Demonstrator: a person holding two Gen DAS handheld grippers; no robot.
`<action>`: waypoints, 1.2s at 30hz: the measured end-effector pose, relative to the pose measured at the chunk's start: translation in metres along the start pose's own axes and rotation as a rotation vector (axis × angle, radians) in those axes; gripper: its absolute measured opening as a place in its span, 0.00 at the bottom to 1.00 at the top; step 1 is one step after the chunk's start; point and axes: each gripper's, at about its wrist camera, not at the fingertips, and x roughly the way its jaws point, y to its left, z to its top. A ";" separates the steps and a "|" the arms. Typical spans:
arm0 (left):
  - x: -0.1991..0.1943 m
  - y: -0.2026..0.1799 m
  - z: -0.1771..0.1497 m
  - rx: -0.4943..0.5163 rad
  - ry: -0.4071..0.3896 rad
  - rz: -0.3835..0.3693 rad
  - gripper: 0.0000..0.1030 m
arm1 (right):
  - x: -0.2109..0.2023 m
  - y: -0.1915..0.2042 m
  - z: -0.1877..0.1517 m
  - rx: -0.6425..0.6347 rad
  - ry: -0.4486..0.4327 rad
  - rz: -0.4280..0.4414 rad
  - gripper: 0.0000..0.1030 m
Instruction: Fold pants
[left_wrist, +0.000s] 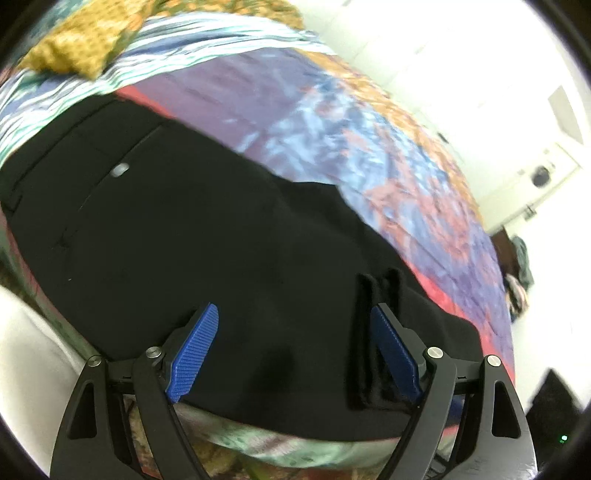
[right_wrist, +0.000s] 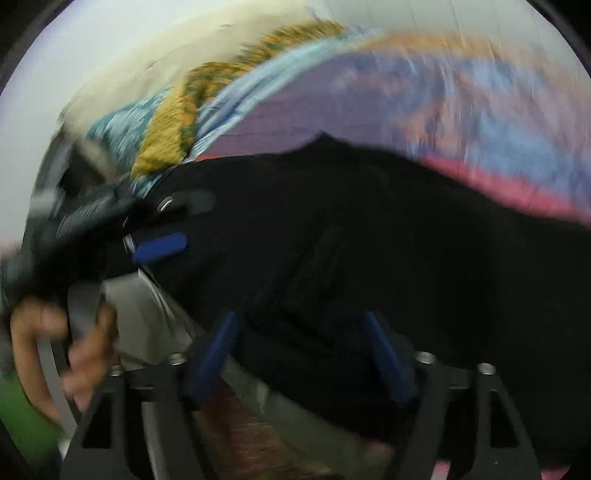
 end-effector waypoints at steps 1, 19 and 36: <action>-0.002 -0.011 -0.003 0.045 0.007 -0.035 0.83 | -0.021 0.001 -0.005 -0.022 -0.045 -0.010 0.87; 0.066 -0.113 -0.042 0.454 0.224 0.081 0.08 | -0.126 -0.079 -0.049 0.232 -0.222 -0.221 0.99; 0.014 -0.065 -0.017 0.300 0.081 0.044 0.79 | -0.082 -0.123 -0.051 0.326 -0.115 -0.180 1.00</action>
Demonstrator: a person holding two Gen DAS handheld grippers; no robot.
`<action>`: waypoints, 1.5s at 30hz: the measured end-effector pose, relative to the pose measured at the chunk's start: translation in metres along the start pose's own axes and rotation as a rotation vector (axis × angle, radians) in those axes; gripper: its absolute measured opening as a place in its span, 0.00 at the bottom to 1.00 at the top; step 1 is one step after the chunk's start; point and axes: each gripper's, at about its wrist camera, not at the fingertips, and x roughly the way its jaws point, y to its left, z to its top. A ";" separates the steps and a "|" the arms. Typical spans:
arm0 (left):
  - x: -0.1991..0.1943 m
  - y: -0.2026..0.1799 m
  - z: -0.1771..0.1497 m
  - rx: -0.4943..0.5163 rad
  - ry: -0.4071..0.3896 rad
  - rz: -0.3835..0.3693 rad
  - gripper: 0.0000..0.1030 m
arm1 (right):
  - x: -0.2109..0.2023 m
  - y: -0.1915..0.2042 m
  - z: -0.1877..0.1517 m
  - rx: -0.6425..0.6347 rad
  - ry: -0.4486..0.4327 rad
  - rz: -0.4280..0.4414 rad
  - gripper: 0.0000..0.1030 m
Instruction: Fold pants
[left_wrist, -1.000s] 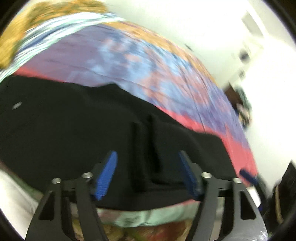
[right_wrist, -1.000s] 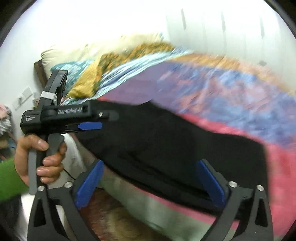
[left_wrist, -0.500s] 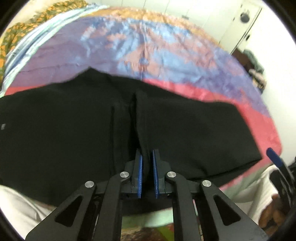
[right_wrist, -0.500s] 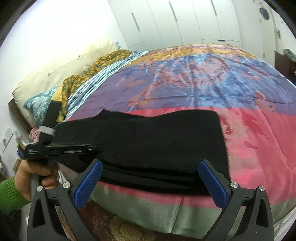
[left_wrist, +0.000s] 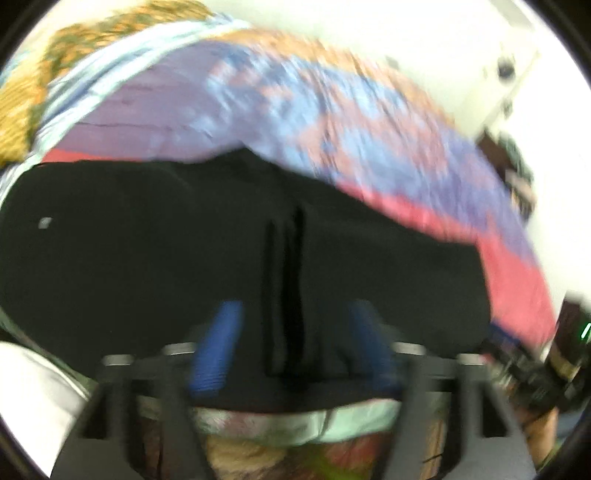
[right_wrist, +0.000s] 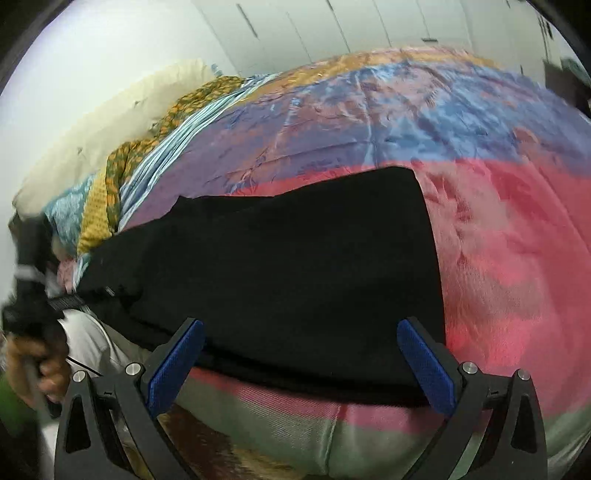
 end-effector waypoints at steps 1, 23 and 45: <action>0.001 0.005 0.003 -0.016 0.003 -0.003 0.79 | 0.000 0.001 -0.001 -0.003 -0.004 -0.004 1.00; 0.063 -0.012 -0.010 0.113 0.091 0.058 0.32 | 0.064 -0.052 0.085 0.183 0.240 0.204 0.94; 0.067 -0.012 -0.010 0.117 0.076 0.049 0.34 | -0.020 -0.033 0.016 0.130 0.013 0.208 0.98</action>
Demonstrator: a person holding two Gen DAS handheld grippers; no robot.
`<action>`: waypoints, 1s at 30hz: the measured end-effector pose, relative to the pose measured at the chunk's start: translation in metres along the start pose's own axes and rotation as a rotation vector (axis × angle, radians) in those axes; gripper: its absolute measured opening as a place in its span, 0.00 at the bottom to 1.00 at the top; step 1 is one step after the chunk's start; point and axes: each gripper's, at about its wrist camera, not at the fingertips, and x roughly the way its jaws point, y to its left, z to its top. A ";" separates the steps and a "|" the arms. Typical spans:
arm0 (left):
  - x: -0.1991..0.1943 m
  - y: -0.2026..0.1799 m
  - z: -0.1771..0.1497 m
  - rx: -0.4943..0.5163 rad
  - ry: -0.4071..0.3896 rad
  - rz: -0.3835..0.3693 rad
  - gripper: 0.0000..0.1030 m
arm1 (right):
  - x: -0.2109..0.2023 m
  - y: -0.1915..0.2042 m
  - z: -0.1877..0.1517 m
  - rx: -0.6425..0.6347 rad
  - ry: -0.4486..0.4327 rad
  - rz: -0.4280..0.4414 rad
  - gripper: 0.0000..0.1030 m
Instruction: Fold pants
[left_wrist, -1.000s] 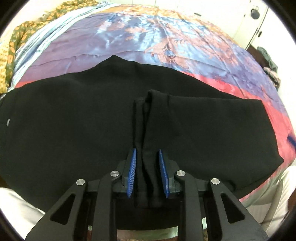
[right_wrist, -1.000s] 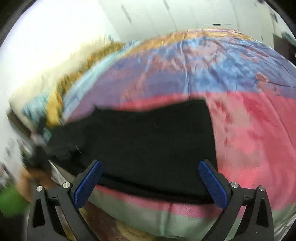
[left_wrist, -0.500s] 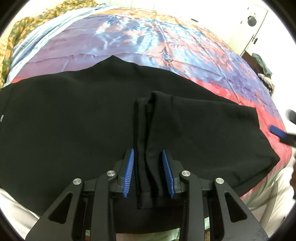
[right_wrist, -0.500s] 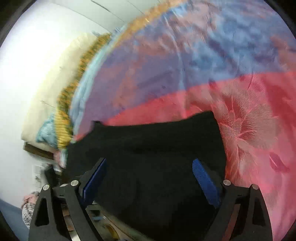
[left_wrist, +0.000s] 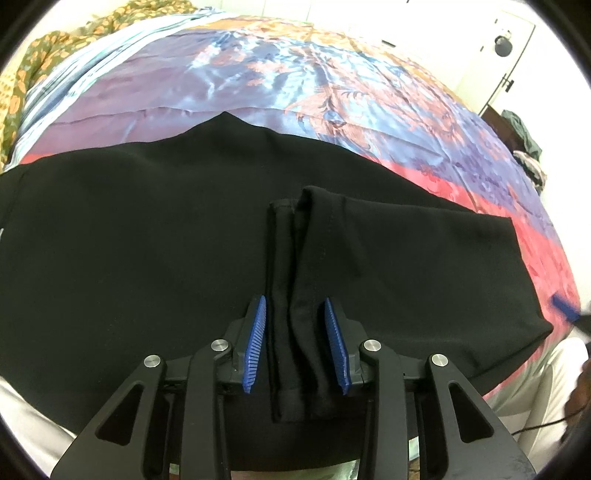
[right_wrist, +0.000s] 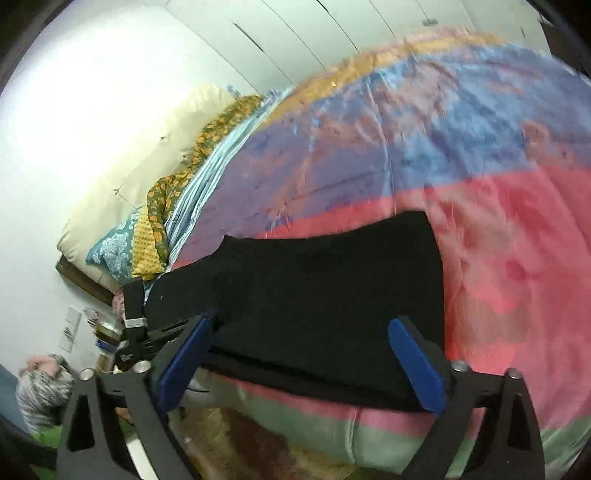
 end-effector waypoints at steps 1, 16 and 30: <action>-0.001 0.000 0.000 0.004 -0.002 -0.006 0.34 | 0.021 -0.011 -0.007 0.044 0.076 -0.029 0.98; -0.044 -0.005 0.000 -0.019 -0.138 -0.054 0.79 | -0.029 0.028 -0.013 -0.132 -0.188 -0.267 1.00; -0.103 -0.010 -0.006 -0.039 -0.198 0.021 0.83 | -0.040 0.021 0.000 -0.054 -0.197 -0.324 1.00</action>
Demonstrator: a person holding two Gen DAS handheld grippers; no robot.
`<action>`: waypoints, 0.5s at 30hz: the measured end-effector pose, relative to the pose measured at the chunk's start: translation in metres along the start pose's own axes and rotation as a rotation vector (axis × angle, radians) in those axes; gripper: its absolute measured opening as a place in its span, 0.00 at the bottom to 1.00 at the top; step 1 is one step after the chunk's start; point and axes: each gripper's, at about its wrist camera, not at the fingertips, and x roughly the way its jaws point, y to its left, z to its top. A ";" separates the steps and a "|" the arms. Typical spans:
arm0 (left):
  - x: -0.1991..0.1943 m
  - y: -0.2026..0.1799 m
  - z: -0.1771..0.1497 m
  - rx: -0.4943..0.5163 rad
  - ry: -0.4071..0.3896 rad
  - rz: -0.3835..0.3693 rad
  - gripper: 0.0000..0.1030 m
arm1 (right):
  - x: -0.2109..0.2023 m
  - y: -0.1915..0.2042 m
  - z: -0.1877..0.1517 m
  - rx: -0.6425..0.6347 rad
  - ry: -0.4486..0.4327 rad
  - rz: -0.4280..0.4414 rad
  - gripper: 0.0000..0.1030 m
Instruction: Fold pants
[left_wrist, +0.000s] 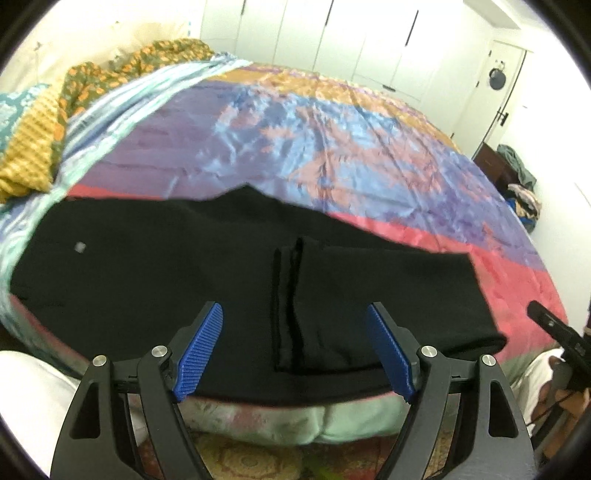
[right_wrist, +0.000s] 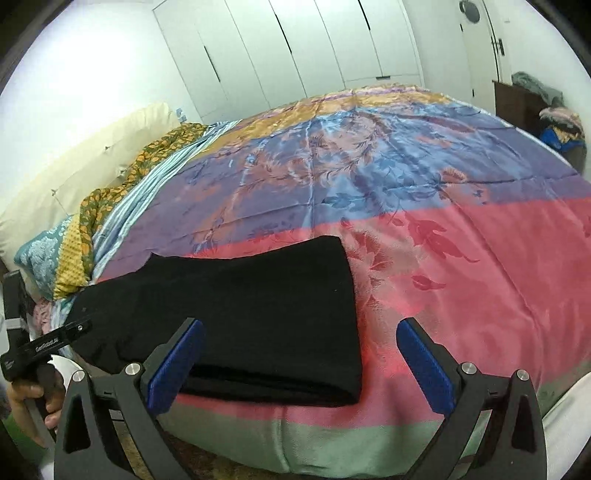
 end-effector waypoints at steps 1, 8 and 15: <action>-0.007 0.000 0.002 -0.013 -0.015 -0.007 0.86 | -0.003 0.001 0.005 0.004 -0.010 0.017 1.00; 0.002 0.018 0.006 -0.108 -0.031 -0.039 0.94 | 0.005 0.005 0.001 -0.020 0.016 0.000 1.00; 0.006 0.098 -0.026 -0.343 -0.005 -0.042 0.93 | 0.019 0.003 -0.013 -0.022 0.046 -0.047 1.00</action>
